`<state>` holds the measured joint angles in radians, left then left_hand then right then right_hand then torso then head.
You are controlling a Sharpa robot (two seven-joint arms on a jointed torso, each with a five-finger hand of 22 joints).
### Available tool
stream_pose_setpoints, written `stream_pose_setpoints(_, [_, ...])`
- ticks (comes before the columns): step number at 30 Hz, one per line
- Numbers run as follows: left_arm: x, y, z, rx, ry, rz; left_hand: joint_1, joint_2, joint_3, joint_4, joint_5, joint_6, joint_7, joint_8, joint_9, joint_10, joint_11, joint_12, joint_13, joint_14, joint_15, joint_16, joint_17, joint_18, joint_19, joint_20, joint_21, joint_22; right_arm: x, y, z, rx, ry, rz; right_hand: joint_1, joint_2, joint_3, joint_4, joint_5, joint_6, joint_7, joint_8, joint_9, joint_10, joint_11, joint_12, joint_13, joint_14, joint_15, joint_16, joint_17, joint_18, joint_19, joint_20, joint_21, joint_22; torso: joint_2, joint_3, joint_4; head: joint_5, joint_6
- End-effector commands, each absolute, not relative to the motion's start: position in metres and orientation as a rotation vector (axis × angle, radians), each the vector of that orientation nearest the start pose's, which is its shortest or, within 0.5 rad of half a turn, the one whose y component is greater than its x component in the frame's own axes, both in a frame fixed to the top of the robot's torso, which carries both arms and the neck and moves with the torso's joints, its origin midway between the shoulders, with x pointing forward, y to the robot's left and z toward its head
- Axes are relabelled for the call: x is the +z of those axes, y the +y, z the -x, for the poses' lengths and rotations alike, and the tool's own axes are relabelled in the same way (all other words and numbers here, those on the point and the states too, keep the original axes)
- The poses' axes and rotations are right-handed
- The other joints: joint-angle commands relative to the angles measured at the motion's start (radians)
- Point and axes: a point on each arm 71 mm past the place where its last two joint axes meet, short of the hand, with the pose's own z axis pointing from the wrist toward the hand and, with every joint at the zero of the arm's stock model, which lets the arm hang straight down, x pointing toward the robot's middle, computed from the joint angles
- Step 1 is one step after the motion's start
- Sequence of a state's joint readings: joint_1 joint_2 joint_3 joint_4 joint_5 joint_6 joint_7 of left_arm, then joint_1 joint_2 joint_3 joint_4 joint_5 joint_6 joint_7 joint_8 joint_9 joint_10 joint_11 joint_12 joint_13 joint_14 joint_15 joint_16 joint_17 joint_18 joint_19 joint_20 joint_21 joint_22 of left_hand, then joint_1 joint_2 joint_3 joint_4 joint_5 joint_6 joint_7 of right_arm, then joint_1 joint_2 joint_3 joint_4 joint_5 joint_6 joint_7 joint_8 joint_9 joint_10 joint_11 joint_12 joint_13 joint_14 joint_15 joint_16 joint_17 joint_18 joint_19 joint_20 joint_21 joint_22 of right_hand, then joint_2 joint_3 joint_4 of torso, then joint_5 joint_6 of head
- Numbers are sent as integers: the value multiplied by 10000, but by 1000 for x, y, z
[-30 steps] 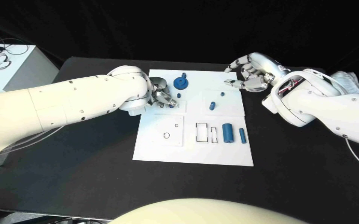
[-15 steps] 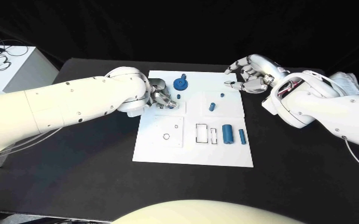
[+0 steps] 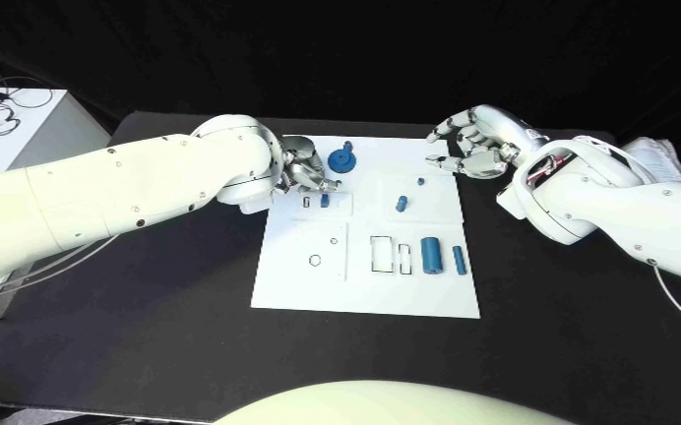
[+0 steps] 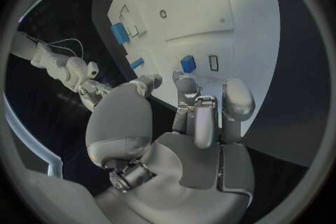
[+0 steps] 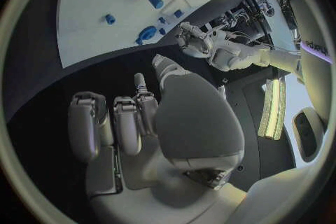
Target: Assemble the parts on the task board
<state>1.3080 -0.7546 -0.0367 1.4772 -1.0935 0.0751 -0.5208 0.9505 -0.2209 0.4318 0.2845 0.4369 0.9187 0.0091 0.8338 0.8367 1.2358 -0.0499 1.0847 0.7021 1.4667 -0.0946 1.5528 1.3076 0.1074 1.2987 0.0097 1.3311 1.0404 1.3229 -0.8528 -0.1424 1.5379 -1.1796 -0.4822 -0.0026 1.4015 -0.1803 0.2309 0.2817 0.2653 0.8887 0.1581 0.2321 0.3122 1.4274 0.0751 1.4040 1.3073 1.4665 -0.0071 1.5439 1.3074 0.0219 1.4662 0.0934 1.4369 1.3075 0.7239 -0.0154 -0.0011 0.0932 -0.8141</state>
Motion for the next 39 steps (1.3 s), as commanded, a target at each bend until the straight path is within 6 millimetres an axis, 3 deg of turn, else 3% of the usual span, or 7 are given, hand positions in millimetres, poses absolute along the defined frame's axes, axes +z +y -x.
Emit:
stream_pose_setpoints(1, [-163,188,-508,-4572,21671,1491,181,7,-66,50,-66,-131,94,-88,-30,-241,48,-198,-255,850,-31,-144,2025,8,-209,47,-173,-268,-151,-205,-492,8048,15330,-384,-39,-86,39,-3,-52,-32,13,-6,-14,-78,-10,-40,1170,887,41,-60,2057,158,441,44,-67,1446,2,5,19,-19,89])
stream_pose_setpoints(8, [-138,202,-524,-4759,21625,2027,743,160,-237,58,37,-796,428,-481,-200,-1355,344,-972,-1429,461,229,-715,1075,227,-992,273,-916,-1502,-151,-207,-493,8043,15345,-485,-39,-86,39,-3,-52,-32,13,-6,-14,-78,-10,-40,1170,887,41,-60,2057,158,441,44,-67,1446,4,0,5,41,188])
stream_pose_setpoints(11, [-130,209,-535,-4718,21595,2354,927,225,-294,58,55,-1106,611,-829,-429,-1581,501,-1007,-1454,394,359,-793,949,258,-1097,393,-1059,-1676,-151,-207,-493,8047,15351,-524,-39,-86,39,-3,-52,-32,13,-6,-14,-78,-10,-40,1170,887,41,-60,2057,158,441,44,-67,1446,12,8,-1,34,265])
stream_pose_setpoints(15, [-126,214,-547,-4549,21584,2577,1027,243,-331,59,66,-1207,692,-1017,-583,-1640,568,-993,-1459,379,419,-807,918,266,-1103,452,-1089,-1702,-151,-208,-494,8043,15355,-543,-53,-82,50,6,-58,-38,14,-8,-16,-76,-9,-38,1171,886,42,-62,2055,159,439,45,-73,1442,13,-10,5,48,323])
stream_pose_setpoints(20, [-125,219,-561,-4184,21560,2754,1117,271,-328,46,88,-1215,712,-1084,-652,-1665,588,-986,-1463,378,441,-803,920,264,-1088,476,-1086,-1682,-151,-208,-494,8042,15359,-552,-57,-77,55,9,-55,-39,15,-9,-17,-78,-9,-41,1169,887,43,-62,2055,159,439,45,-73,1443,14,-2,16,95,402])
stream_pose_setpoints(32, [-137,223,-585,-3117,22059,2734,1141,276,-343,65,120,-1216,734,-1127,-699,-1693,609,-985,-1467,371,457,-808,907,278,-1123,493,-1122,-1745,-151,-207,-493,8071,15328,-557,-64,-67,67,14,-44,-40,15,-10,-18,-74,-8,-37,1172,887,43,-61,2058,156,443,45,-65,1451,28,-20,0,155,376])
stream_pose_setpoints(39, [-144,227,-593,-2659,22239,2840,1129,288,-360,73,120,-1222,753,-1158,-731,-1728,627,-991,-1472,348,473,-834,861,292,-1174,507,-1170,-1827,-149,-208,-492,8203,15120,-760,-106,-76,93,28,-31,-78,24,-27,-28,-305,-1,-296,955,825,47,-193,1837,222,332,47,-323,1238,72,-42,-46,221,378])
